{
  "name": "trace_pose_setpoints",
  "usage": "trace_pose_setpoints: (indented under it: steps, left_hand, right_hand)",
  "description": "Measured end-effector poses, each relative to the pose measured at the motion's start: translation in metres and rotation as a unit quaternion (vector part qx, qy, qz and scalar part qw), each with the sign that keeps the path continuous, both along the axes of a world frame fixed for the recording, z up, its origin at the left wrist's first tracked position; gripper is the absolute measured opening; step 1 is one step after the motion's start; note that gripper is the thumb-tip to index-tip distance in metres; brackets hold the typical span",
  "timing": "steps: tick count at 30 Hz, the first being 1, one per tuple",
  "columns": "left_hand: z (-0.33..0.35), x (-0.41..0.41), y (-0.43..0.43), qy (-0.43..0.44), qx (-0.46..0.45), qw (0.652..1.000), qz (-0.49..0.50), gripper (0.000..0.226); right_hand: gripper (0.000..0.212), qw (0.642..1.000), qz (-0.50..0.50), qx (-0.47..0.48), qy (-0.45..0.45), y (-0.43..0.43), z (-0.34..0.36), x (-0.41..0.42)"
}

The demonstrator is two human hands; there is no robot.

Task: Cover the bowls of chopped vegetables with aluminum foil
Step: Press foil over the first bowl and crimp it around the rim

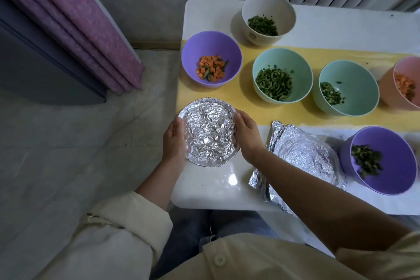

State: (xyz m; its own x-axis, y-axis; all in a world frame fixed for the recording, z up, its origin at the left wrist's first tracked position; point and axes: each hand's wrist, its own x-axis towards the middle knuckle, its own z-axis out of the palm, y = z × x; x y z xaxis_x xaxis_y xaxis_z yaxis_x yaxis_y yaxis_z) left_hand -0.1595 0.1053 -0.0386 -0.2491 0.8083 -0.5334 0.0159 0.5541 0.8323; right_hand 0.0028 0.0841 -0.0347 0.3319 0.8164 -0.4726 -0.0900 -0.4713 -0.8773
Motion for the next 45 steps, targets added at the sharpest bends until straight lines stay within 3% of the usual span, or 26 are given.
trace_pose_setpoints:
  steps: [3,7,11,16,22,27,30,32,34,36,38,41,45]
  left_hand:
    - [-0.001,-0.009,-0.003,0.001,-0.001,0.999,-0.037,0.037]
    - [0.001,-0.018,-0.015,0.009,0.012,0.999,-0.034,0.030]
    - [0.004,-0.018,-0.028,0.046,-0.009,0.998,-0.039,0.046]
    - [0.009,-0.008,-0.042,0.085,-0.016,0.995,-0.049,0.035]
    - [0.009,-0.010,-0.035,0.157,-0.020,0.985,-0.072,0.047]
    - [0.019,-0.011,-0.036,0.152,-0.027,0.985,-0.071,0.044]
    - [0.022,-0.013,-0.036,0.097,-0.050,0.990,-0.087,0.040]
    - [0.020,-0.014,-0.037,0.067,-0.067,0.992,-0.084,0.063]
    - [0.010,-0.017,-0.041,0.064,-0.075,0.992,-0.074,0.065]
    - [0.011,-0.019,-0.046,0.077,-0.079,0.991,-0.073,0.049]
    - [0.014,-0.018,-0.050,0.088,-0.075,0.992,-0.058,0.049]
    - [0.015,-0.016,-0.053,0.115,-0.080,0.990,-0.032,0.064]
    - [0.016,-0.017,-0.060,0.124,-0.111,0.985,-0.046,0.071]
  right_hand:
    - [0.034,1.000,0.014,-0.009,0.007,-0.003,0.003,0.006]
    - [0.042,0.997,-0.050,-0.041,-0.050,-0.013,0.004,0.014]
    - [0.031,0.994,-0.055,-0.065,-0.064,-0.030,0.004,0.013]
    - [0.038,0.991,-0.035,-0.063,-0.116,-0.041,0.005,-0.001]
    - [0.036,0.984,-0.035,-0.061,-0.167,-0.037,0.008,-0.007]
    - [0.031,0.985,-0.012,-0.063,-0.160,-0.038,0.003,-0.004]
    - [0.026,0.982,0.056,-0.065,-0.170,-0.034,0.008,0.007]
    - [0.039,0.969,0.098,-0.035,-0.223,-0.037,0.013,0.015]
    - [0.036,0.936,0.125,0.082,-0.318,-0.044,0.021,0.024]
    - [0.026,0.868,0.198,0.223,-0.396,-0.050,0.026,0.034]
    - [0.023,0.789,0.317,0.295,-0.435,-0.055,0.028,0.043]
    - [0.026,0.680,0.444,0.312,-0.493,-0.056,0.022,0.049]
    - [0.019,0.630,0.460,0.324,-0.536,-0.047,0.019,0.043]
